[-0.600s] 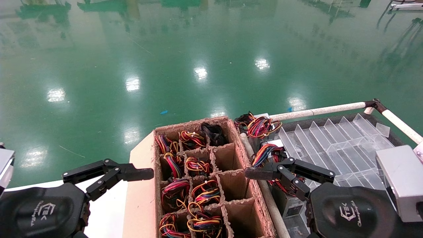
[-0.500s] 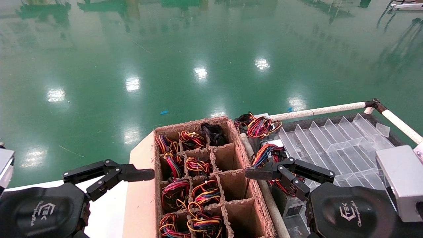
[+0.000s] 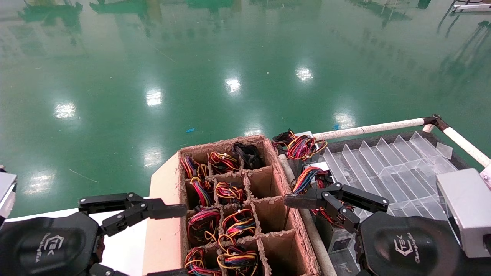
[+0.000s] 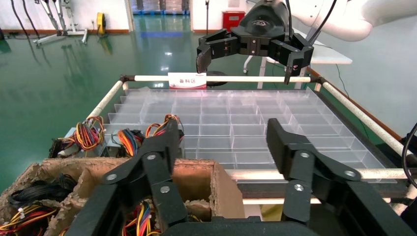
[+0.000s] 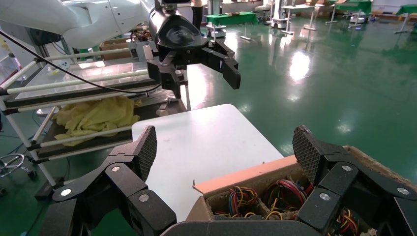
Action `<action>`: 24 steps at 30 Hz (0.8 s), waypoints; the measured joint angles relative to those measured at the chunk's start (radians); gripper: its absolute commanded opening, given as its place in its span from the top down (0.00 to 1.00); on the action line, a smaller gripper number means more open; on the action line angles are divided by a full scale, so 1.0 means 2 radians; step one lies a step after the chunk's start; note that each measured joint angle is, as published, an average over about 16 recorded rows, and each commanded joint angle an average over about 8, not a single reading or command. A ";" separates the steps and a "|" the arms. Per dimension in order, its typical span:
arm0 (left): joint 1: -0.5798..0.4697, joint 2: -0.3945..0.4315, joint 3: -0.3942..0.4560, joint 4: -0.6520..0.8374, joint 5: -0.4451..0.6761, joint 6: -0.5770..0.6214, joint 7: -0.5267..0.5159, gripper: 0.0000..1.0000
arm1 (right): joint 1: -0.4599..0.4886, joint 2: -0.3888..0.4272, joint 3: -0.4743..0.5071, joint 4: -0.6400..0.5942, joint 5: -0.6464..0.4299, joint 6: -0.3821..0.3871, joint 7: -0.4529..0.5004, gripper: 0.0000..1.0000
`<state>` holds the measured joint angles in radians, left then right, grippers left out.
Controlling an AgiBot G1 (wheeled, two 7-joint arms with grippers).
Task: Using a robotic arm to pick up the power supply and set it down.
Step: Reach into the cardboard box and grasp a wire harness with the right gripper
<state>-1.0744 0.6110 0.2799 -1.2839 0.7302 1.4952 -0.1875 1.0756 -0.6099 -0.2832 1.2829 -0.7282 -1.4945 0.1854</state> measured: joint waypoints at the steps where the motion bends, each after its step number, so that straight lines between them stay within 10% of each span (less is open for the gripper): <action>1: 0.000 0.000 0.000 0.000 0.000 0.000 0.000 1.00 | 0.000 0.000 0.000 0.000 0.000 0.000 0.000 0.00; 24: 0.000 0.000 0.000 0.000 0.000 0.000 0.000 1.00 | 0.071 -0.043 -0.032 -0.043 -0.087 0.036 -0.005 0.00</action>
<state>-1.0750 0.6110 0.2808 -1.2831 0.7298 1.4954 -0.1868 1.2183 -0.6954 -0.3473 1.1960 -0.9023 -1.4224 0.1749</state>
